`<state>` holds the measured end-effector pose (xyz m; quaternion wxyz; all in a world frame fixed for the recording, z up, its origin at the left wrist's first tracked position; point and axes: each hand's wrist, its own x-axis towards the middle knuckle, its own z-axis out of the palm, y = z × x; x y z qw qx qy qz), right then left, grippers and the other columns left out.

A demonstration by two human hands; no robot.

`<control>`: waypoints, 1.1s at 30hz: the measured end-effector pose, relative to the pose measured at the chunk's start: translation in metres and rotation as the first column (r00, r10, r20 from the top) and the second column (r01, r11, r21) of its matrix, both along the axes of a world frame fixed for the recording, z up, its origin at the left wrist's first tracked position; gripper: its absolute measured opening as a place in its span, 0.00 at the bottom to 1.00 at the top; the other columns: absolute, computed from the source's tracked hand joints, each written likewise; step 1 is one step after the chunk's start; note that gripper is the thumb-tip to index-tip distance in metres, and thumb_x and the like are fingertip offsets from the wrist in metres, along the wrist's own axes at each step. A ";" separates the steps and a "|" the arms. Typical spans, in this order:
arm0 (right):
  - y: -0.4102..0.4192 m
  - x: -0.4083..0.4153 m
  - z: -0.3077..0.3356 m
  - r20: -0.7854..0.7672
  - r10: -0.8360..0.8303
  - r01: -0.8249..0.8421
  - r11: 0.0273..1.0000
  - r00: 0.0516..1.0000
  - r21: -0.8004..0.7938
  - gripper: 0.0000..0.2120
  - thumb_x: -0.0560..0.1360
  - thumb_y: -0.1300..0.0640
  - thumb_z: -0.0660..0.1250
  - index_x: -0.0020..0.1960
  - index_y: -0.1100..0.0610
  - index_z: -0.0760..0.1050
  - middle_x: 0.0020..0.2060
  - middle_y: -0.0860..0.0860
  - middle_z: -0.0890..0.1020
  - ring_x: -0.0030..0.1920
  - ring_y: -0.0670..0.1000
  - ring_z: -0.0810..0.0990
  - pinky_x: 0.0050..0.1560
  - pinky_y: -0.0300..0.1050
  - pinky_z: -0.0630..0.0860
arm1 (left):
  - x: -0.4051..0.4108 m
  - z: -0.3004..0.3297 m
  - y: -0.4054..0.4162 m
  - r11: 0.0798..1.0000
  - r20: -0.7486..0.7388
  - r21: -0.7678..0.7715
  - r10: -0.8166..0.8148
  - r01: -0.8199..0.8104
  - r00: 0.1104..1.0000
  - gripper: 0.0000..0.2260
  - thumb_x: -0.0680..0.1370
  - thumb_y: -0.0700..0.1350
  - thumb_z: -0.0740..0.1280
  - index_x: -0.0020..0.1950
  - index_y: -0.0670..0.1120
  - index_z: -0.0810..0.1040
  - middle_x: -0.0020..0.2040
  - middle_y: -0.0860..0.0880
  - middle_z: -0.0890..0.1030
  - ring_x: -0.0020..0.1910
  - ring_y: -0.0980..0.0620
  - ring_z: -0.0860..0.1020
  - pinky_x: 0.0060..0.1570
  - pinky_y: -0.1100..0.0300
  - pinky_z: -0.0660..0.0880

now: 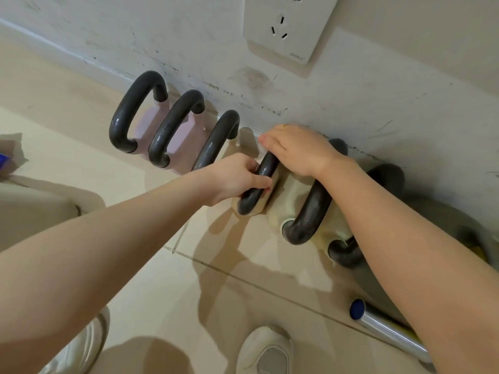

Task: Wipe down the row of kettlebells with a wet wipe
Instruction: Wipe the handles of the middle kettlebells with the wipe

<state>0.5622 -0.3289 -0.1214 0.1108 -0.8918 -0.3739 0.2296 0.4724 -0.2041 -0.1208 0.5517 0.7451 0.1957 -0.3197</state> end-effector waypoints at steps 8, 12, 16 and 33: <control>0.007 -0.001 -0.005 -0.031 -0.029 0.030 0.999 0.999 0.036 0.24 0.81 0.46 0.47 0.35 0.55 0.71 0.39 0.54 0.75 0.51 0.55 0.71 0.54 0.51 0.66 | -0.019 -0.008 0.004 1.000 0.033 -0.030 0.006 -0.005 0.999 0.10 0.73 0.45 0.70 0.47 0.38 0.79 0.50 0.37 0.83 0.51 0.38 0.80 0.58 0.43 0.75; 0.024 -0.014 -0.007 0.051 0.072 -0.068 0.995 0.996 -0.067 0.29 0.79 0.42 0.45 0.30 0.56 0.69 0.34 0.53 0.74 0.50 0.53 0.70 0.62 0.52 0.64 | -0.025 -0.009 0.010 0.998 0.040 -0.056 0.031 -0.029 0.999 0.12 0.74 0.45 0.69 0.50 0.36 0.78 0.51 0.35 0.82 0.51 0.36 0.80 0.57 0.41 0.75; 0.023 -0.014 -0.003 -0.114 -0.041 0.041 0.999 0.993 -0.003 0.32 0.78 0.40 0.48 0.39 0.66 0.75 0.39 0.61 0.78 0.45 0.61 0.76 0.49 0.54 0.73 | -0.039 -0.012 0.014 0.994 0.067 -0.098 0.048 -0.041 0.997 0.09 0.75 0.44 0.68 0.48 0.38 0.77 0.52 0.36 0.82 0.48 0.40 0.81 0.58 0.46 0.75; 0.036 -0.069 0.007 -0.833 -0.541 0.989 0.143 0.113 0.041 0.25 0.78 0.39 0.51 0.66 0.53 0.67 0.58 0.51 0.75 0.57 0.50 0.73 0.63 0.46 0.66 | -0.048 -0.012 0.017 0.991 0.129 -0.134 0.031 -0.014 0.991 0.05 0.76 0.43 0.66 0.47 0.41 0.76 0.44 0.42 0.80 0.42 0.47 0.77 0.52 0.51 0.75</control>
